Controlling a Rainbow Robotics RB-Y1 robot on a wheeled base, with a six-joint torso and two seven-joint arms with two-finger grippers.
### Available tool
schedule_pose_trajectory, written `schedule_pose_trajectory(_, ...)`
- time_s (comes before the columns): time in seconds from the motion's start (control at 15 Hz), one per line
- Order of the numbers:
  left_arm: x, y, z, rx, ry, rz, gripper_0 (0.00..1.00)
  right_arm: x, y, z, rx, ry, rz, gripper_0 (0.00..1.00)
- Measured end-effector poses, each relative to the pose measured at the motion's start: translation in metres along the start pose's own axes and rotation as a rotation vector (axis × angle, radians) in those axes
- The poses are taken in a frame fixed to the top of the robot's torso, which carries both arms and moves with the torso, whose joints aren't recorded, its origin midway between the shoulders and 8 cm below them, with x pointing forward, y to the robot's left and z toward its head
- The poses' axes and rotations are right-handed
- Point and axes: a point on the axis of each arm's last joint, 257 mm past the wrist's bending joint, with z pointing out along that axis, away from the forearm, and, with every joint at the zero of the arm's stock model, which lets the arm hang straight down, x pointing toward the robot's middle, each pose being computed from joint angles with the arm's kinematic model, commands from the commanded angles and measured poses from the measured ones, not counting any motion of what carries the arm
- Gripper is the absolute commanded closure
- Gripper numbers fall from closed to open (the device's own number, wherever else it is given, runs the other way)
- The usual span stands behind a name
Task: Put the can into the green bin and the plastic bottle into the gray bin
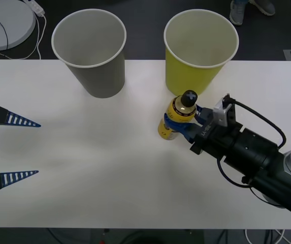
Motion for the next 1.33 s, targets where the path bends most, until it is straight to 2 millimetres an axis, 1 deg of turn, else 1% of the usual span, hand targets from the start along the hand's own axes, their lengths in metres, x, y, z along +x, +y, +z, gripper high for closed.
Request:
schedule_pose_trajectory(0.13, 0.000, 0.000, 0.000, 0.000, 0.000, 0.000, 0.00, -0.011, -0.004, -0.005, -0.011, 0.001, 0.004, 1.00)
schedule_pose_trajectory(0.4, 0.000, 0.000, 0.000, 0.000, 0.000, 0.000, 0.00, -0.028, -0.003, -0.016, -0.058, 0.028, -0.004, 1.00)
schedule_pose_trajectory(0.6, 0.000, 0.000, 0.000, 0.000, 0.000, 0.000, 0.00, -0.038, -0.008, -0.025, -0.090, 0.058, -0.020, 1.00)
schedule_pose_trajectory(0.87, 0.000, 0.000, 0.000, 0.000, 0.000, 0.000, 0.00, -0.055, -0.014, -0.032, -0.128, 0.089, 0.011, 1.00)
schedule_pose_trajectory(1.13, 0.000, 0.000, 0.000, 0.000, 0.000, 0.000, 0.00, -0.084, -0.009, -0.030, -0.153, 0.100, 0.055, 1.00)
schedule_pose_trajectory(1.33, 0.000, 0.000, 0.000, 0.000, 0.000, 0.000, 0.00, -0.096, -0.006, -0.036, -0.174, 0.142, 0.053, 1.00)
